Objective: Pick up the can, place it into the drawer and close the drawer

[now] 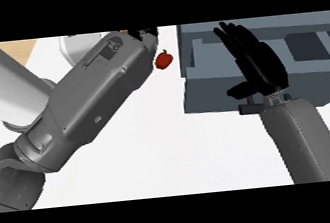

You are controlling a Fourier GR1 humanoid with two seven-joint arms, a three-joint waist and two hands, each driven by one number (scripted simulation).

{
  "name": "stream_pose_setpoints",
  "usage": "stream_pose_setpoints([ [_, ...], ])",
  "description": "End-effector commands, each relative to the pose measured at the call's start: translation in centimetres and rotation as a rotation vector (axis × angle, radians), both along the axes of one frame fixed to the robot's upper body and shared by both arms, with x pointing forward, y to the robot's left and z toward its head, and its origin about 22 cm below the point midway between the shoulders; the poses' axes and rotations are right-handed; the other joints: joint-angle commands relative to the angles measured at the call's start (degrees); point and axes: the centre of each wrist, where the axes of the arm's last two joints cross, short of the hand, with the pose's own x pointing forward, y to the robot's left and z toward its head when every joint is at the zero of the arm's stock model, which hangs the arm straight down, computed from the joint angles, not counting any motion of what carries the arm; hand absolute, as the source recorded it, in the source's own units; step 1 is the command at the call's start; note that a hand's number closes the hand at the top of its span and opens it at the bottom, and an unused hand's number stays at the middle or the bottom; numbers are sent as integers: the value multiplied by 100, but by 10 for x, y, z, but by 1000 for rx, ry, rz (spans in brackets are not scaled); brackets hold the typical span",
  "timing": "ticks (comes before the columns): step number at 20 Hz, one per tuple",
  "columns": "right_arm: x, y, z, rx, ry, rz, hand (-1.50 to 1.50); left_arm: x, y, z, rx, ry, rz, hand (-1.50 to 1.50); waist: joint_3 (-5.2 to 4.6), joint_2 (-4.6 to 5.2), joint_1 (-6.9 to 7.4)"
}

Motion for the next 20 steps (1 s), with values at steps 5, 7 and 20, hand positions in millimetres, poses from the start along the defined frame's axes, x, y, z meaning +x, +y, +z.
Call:
stream_pose_setpoints([
  [5,37,9,-43,-99,15,-64,-150,-5,36,10,10,-8,35,-150,4,2,17],
  [7,36,9,-64,-101,-17,-103,-150,-5,42,0,12,-7,19,-150,5,41,23],
  [20,73,-6,-53,-82,-135,-176,-150,-15,63,6,11,9,24,-150,14,108,146],
])
